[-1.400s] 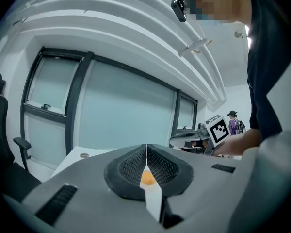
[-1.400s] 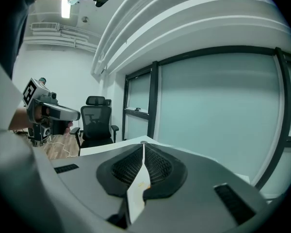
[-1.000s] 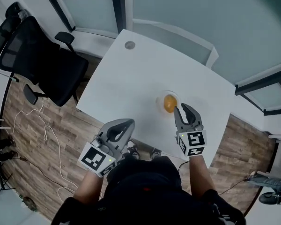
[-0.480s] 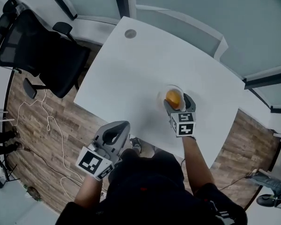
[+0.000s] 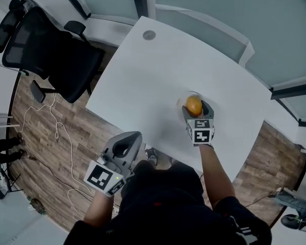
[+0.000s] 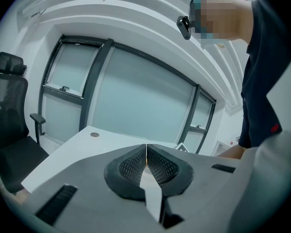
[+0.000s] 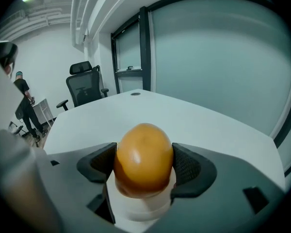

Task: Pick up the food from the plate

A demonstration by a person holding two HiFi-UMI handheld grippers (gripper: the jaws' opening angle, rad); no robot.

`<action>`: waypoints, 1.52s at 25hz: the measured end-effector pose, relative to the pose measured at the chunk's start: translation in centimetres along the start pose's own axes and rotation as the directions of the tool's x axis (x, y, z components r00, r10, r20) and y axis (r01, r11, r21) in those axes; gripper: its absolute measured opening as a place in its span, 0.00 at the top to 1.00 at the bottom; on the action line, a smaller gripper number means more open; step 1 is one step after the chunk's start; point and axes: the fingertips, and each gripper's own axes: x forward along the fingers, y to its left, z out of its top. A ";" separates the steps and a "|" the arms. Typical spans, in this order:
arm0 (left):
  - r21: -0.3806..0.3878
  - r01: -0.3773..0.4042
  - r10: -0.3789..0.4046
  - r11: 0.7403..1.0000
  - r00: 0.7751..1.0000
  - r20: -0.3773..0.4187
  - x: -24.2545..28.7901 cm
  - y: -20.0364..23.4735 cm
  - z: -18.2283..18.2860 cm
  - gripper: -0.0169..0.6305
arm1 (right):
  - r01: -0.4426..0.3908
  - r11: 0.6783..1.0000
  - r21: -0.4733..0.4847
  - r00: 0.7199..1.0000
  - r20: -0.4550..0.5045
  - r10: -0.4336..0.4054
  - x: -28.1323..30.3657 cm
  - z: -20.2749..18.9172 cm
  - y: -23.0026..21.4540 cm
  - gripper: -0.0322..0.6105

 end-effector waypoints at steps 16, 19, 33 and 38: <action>0.117 0.043 -0.059 0.992 0.989 0.135 -1.9 -5.0 6.7 0.94 | -0.031 0.999 -0.018 0.890 0.454 0.036 -19.7 15.2 0.9 0.37; 0.151 0.060 -0.085 0.987 0.982 0.168 -1.9 -6.7 8.5 0.94 | -0.002 0.999 -0.039 0.857 0.514 0.021 -24.2 16.5 0.9 0.37; 0.276 0.155 -0.220 0.948 0.950 0.223 -1.4 -12.7 13.1 0.94 | 0.075 0.991 -0.111 0.767 0.642 0.014 -36.3 18.5 1.4 0.37; 0.292 0.168 -0.238 0.941 0.946 0.221 -1.5 -13.7 13.2 0.94 | 0.084 0.990 -0.113 0.758 0.652 0.010 -37.2 18.5 1.5 0.37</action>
